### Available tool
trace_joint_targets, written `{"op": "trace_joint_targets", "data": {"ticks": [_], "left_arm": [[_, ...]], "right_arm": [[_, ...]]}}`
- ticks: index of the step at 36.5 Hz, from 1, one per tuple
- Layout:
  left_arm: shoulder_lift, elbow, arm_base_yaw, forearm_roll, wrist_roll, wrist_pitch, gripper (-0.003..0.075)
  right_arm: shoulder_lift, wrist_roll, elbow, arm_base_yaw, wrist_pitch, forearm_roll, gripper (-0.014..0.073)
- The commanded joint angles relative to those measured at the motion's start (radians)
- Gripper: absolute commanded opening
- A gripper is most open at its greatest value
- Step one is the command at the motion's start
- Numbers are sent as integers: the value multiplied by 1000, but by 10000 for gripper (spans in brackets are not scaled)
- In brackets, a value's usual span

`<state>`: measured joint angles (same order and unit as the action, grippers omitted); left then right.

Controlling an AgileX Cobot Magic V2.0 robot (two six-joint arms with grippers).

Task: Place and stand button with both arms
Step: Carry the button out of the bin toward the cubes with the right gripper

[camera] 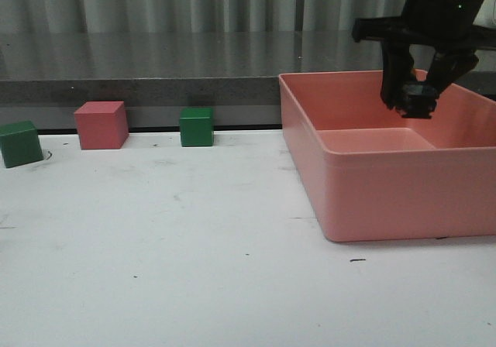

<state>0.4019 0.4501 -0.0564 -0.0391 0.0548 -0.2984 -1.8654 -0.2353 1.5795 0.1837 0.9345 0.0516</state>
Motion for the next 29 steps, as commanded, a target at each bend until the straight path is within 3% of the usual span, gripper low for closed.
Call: {"op": "trace_joint_targets", "data": {"ticks": [1,16,23,29], "left_arm": [[13,36,-2,-1,2,83,564],[13,36,-2,-1,2,83,564],[13,36,-2,-1,2,83,564],[13,36,-2,-1,2,83,564]], "right_arm": [[85,6,38,41,19,-4,234],[4,-5,241,319,106,79,234],[-142,-60,387,450,118,89,234],[-281,-154,503,496,125,89,234]]}}
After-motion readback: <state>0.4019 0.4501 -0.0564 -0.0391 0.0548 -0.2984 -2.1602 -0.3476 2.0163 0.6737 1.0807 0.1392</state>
